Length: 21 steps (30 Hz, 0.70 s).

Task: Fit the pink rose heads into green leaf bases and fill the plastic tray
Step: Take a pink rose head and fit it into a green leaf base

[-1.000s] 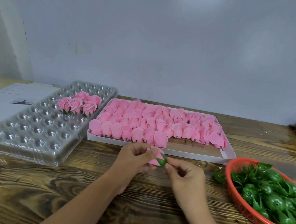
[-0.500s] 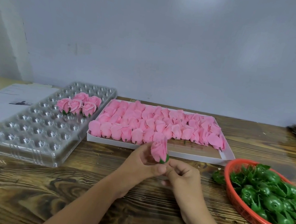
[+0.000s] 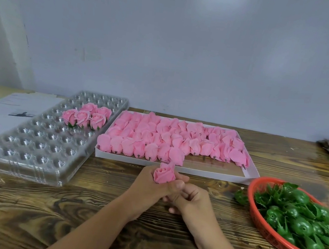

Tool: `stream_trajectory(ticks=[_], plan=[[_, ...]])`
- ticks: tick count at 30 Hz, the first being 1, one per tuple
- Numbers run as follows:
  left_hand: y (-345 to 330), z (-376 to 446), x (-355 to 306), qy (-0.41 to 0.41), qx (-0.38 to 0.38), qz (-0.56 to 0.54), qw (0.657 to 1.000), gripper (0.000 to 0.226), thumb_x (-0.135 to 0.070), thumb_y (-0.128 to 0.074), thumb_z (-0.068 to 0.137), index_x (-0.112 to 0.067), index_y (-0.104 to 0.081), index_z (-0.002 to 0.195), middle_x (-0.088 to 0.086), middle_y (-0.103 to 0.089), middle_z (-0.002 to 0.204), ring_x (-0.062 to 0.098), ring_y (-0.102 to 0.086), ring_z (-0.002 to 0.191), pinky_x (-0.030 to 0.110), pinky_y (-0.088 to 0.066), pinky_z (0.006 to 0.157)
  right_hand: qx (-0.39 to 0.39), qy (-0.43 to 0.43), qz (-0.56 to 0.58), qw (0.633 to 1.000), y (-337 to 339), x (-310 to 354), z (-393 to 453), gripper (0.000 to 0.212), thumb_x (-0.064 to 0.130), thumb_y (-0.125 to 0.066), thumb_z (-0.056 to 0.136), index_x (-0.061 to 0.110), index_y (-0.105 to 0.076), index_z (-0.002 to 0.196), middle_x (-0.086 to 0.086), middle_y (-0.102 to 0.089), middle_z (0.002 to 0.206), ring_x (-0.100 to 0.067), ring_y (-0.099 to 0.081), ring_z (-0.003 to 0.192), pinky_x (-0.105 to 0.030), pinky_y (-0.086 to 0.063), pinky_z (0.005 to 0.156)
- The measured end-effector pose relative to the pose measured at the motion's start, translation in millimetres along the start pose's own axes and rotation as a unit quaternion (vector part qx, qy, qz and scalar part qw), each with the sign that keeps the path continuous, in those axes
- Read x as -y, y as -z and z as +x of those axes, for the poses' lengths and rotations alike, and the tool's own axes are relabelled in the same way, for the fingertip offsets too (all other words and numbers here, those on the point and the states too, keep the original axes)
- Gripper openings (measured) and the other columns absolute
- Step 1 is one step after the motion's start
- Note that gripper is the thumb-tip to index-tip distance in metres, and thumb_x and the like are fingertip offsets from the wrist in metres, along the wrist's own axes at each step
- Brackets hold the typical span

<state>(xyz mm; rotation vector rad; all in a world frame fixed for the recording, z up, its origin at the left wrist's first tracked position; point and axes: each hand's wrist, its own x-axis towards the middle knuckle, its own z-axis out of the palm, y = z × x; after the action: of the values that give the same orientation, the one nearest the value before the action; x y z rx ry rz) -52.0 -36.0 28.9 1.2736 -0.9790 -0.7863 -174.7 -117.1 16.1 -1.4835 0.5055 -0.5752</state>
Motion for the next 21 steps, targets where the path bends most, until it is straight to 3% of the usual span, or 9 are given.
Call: stream_trajectory(ticks=[3,6,8,11,13,16,18,21], plan=[[0.2,2.0,3.5,-0.005,-0.024,0.019,1.000,0.006,-0.023,-0.084,0.081,-0.025,-0.080,0.086,-0.001,-0.078,0.110,0.008,-0.071,0.108,0.014,-0.054,0.083,0.019,0.056,-0.042,0.997,-0.7,0.1,0.3,0.016,-0.003,-0.068,0.087,0.012,-0.074,0.087,-0.008,-0.067,0.073,-0.010,-0.060,0.071,-0.025,-0.051,0.065],[-0.6,2.1,5.4,-0.009,-0.026,0.039,0.999,0.007,-0.021,-0.083,0.082,-0.024,-0.079,0.087,-0.006,-0.077,0.110,0.006,-0.071,0.104,0.012,-0.053,0.081,0.022,0.108,-0.081,0.991,-2.7,1.7,-0.7,0.032,-0.005,-0.067,0.087,0.024,-0.073,0.099,-0.005,-0.073,0.081,-0.005,-0.060,0.074,-0.022,-0.050,0.070],[-2.0,2.1,5.1,-0.008,-0.018,0.034,0.999,0.018,-0.024,-0.083,0.081,-0.020,-0.078,0.098,-0.006,-0.077,0.111,0.006,-0.071,0.105,0.012,-0.053,0.082,0.006,0.114,-0.099,0.989,-2.1,0.0,-0.3,0.034,-0.004,-0.063,0.089,0.028,-0.072,0.095,0.005,-0.071,0.077,0.001,-0.059,0.071,-0.021,-0.050,0.065],[-2.8,3.0,6.1,-0.013,-0.021,0.021,0.999,0.031,-0.024,-0.080,0.085,-0.017,-0.074,0.114,-0.003,-0.077,0.110,0.011,-0.072,0.105,0.016,-0.054,0.084,-0.021,0.099,-0.125,0.987,0.0,-3.5,2.3,0.020,0.001,-0.062,0.092,0.018,-0.071,0.087,-0.011,-0.067,0.076,-0.009,-0.057,0.071,-0.045,-0.051,0.068],[-2.3,2.6,6.4,-0.012,-0.029,0.002,1.000,0.029,-0.023,-0.079,0.086,-0.019,-0.075,0.114,-0.001,-0.078,0.107,0.012,-0.073,0.103,0.018,-0.055,0.083,-0.028,0.099,-0.103,0.989,-0.5,-3.8,2.6,0.018,0.001,-0.065,0.090,0.017,-0.073,0.097,-0.006,-0.073,0.083,-0.009,-0.064,0.074,-0.035,-0.053,0.071],[-1.2,1.4,7.7,-0.014,-0.033,-0.017,0.999,0.034,-0.027,-0.086,0.081,-0.020,-0.076,0.112,-0.004,-0.078,0.109,0.012,-0.073,0.104,0.019,-0.056,0.083,-0.024,0.097,-0.081,0.992,-0.7,-5.1,1.9,0.040,0.000,-0.072,0.085,0.021,-0.068,0.119,0.011,-0.076,0.103,-0.006,-0.071,0.094,-0.019,-0.053,0.083],[-1.3,1.8,8.5,-0.008,-0.029,-0.011,0.999,0.046,-0.035,-0.089,0.074,-0.020,-0.075,0.115,-0.011,-0.076,0.114,0.009,-0.071,0.109,0.019,-0.056,0.086,-0.031,0.106,-0.123,0.986,0.3,-7.4,1.7,0.044,0.008,-0.075,0.084,0.027,-0.067,0.123,0.018,-0.073,0.108,-0.002,-0.069,0.100,-0.020,-0.053,0.088],[-1.3,2.8,9.2,0.002,-0.024,-0.004,1.000,0.056,-0.038,-0.089,0.072,-0.020,-0.072,0.122,-0.015,-0.074,0.118,0.007,-0.069,0.112,0.018,-0.054,0.088,-0.051,0.121,-0.175,0.976,2.6,-9.2,1.5,0.034,0.018,-0.073,0.085,0.037,-0.069,0.114,0.023,-0.073,0.103,0.000,-0.068,0.096,-0.024,-0.054,0.086]])
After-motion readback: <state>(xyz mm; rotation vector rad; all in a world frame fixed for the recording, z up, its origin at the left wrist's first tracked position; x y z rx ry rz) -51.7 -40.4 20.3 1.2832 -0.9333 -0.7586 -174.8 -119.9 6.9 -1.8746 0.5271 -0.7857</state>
